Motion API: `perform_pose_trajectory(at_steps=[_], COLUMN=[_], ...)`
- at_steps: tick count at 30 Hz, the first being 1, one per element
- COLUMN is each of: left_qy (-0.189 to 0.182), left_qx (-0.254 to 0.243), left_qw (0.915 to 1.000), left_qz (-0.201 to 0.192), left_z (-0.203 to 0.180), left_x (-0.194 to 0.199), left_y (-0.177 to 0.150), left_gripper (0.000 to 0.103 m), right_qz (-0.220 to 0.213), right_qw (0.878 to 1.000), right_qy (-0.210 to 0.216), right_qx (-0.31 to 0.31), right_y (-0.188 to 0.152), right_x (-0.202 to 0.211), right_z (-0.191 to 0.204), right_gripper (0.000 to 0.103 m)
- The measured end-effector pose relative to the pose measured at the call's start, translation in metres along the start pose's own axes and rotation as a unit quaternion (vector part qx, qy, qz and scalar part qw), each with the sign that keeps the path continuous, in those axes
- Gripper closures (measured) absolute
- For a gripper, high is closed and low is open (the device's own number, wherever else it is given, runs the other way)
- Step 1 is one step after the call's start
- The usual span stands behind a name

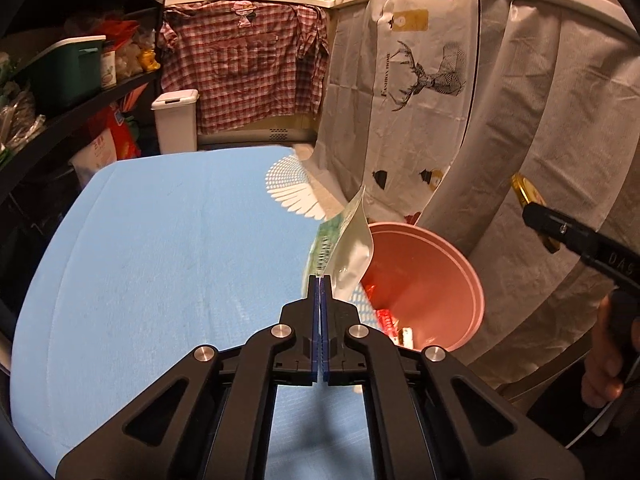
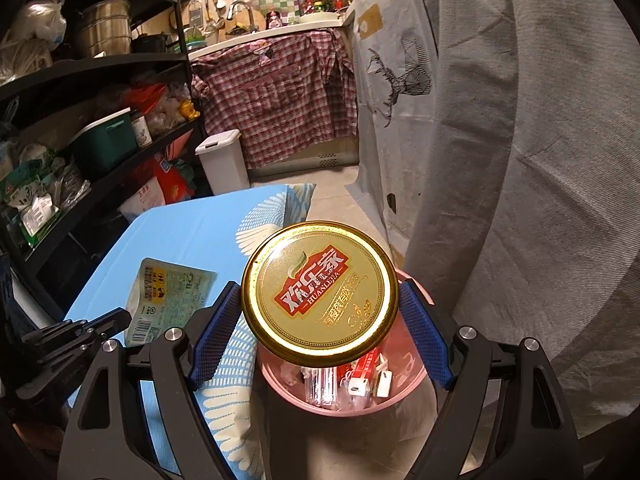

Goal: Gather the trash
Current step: 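Carry the panda bag and gold lid over the pink bin with both grippers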

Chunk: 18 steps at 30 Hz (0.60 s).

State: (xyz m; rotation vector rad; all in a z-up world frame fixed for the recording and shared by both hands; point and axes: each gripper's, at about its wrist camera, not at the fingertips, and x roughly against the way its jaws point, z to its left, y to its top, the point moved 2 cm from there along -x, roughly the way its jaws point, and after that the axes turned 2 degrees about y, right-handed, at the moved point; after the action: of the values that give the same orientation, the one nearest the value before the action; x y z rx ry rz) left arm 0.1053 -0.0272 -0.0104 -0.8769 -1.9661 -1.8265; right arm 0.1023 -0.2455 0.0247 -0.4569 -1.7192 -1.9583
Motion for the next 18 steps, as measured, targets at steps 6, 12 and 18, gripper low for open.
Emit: perform_pose_trajectory(at_steps=[6, 12, 18], left_qy=[-0.021, -0.049, -0.086], left_qx=[-0.003, -0.017, -0.023], left_qw=[0.9998, 0.9986, 0.9960], left_qz=[0.006, 0.009, 0.014], left_z=[-0.009, -0.023, -0.040], left_x=[-0.002, -0.005, -0.020], left_y=[0.017, 0.046, 0.070], left_gripper=[0.103, 0.103, 0.103], right_qz=[-0.009, -0.019, -0.004], right_qw=[1.000, 0.999, 0.999], right_qy=[-0.015, -0.035, -0.041], right_qx=[-0.001, 0.008, -0.001], right_y=[0.007, 0.020, 0.032], right_x=[0.004, 0.006, -0.011], right_z=[-0.006, -0.018, -0.039], right_gripper=[0.024, 0.024, 0.024])
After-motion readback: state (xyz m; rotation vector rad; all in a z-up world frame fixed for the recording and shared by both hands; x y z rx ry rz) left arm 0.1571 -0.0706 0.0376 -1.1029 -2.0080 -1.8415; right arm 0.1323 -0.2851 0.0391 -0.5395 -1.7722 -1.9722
